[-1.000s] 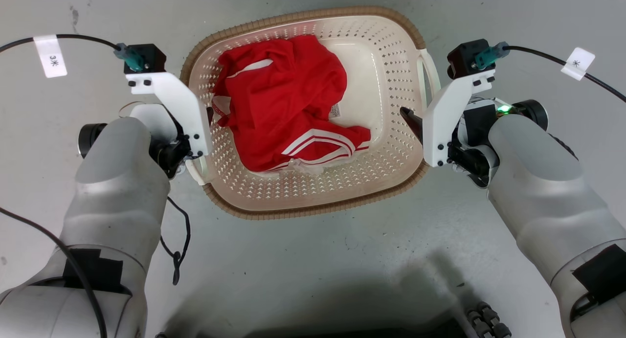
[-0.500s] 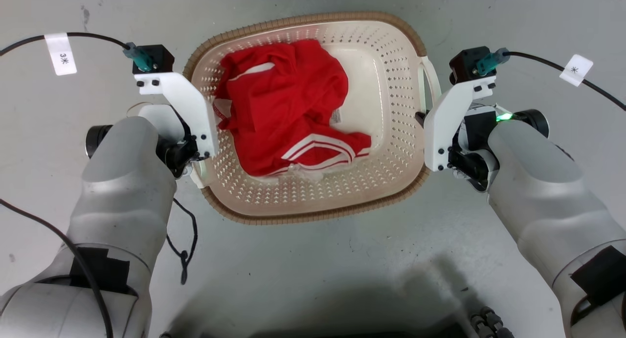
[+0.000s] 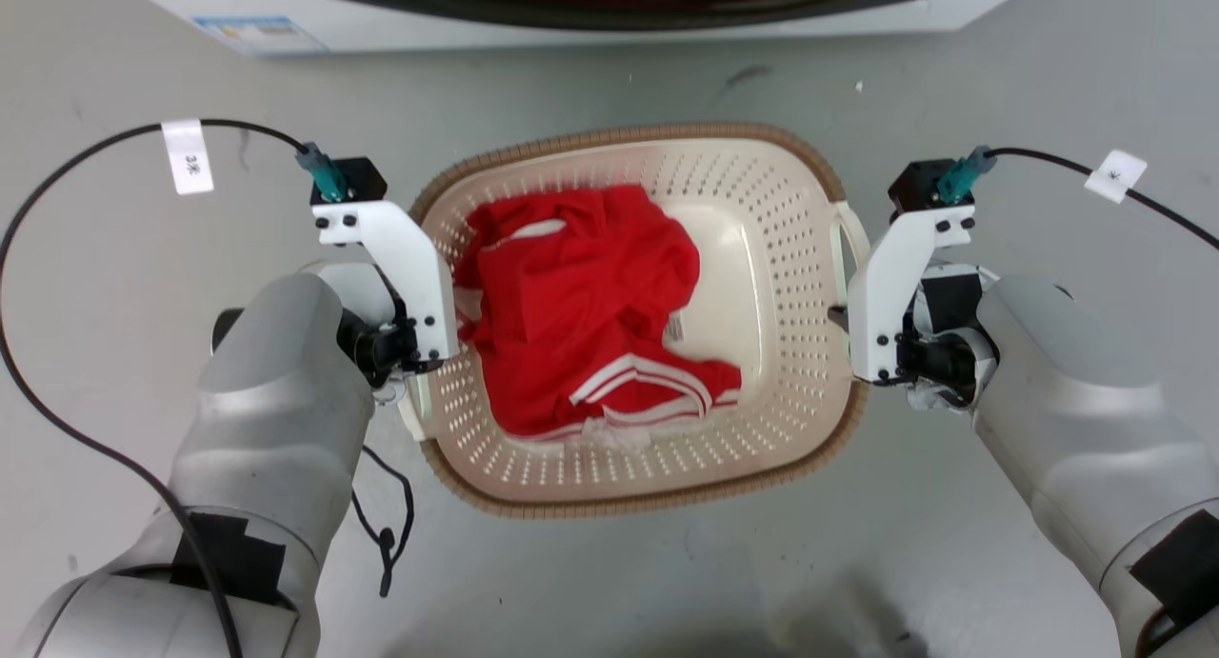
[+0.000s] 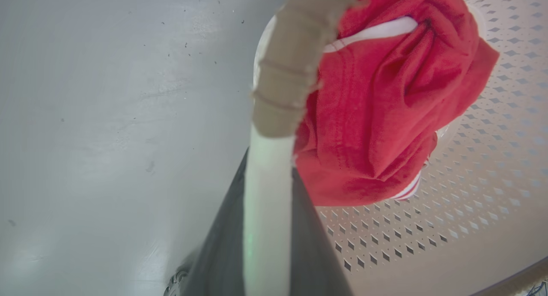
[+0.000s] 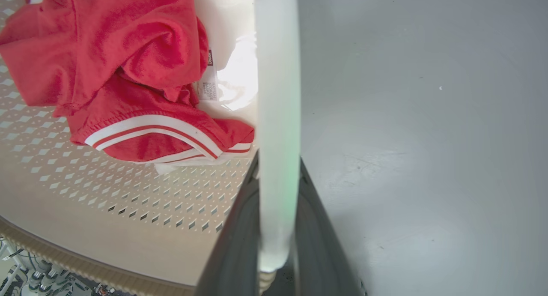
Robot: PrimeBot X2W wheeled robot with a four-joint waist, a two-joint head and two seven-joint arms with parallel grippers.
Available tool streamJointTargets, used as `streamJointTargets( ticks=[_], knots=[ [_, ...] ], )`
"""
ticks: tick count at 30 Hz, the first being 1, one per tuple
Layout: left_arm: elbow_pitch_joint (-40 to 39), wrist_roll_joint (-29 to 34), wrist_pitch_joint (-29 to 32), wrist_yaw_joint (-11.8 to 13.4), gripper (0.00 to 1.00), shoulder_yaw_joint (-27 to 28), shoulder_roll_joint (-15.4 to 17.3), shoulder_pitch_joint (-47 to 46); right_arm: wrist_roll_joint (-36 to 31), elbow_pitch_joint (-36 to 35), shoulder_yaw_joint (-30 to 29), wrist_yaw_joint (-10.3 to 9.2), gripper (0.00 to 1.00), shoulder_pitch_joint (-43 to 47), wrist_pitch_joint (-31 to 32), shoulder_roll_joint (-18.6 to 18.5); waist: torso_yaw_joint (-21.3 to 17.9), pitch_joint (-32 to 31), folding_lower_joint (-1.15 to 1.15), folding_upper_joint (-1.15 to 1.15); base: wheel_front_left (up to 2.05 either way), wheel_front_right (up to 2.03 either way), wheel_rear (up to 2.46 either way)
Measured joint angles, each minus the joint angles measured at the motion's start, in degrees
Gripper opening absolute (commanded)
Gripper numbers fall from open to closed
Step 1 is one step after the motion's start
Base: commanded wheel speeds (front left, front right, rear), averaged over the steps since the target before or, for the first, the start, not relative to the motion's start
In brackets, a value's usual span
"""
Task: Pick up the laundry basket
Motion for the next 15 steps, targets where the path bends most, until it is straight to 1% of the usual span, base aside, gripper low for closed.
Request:
streamJointTargets(
  ticks=[4,15],
  knots=[
    [0.09,-1.47,2.61,0.00,0.00,-0.81,-0.18,1.18,2.25,0.18,0.46,0.00,0.00,1.05,3.32,-0.37,-0.05,-3.99,0.00,0.00,0.00,0.00,0.00],
    [-0.31,-5.00,6.98,0.01,0.00,-3.23,-0.91,4.49,6.28,2.86,0.97,0.01,0.00,2.99,11.27,-0.48,0.25,-15.04,0.00,0.00,0.00,0.00,0.00]
  ],
)
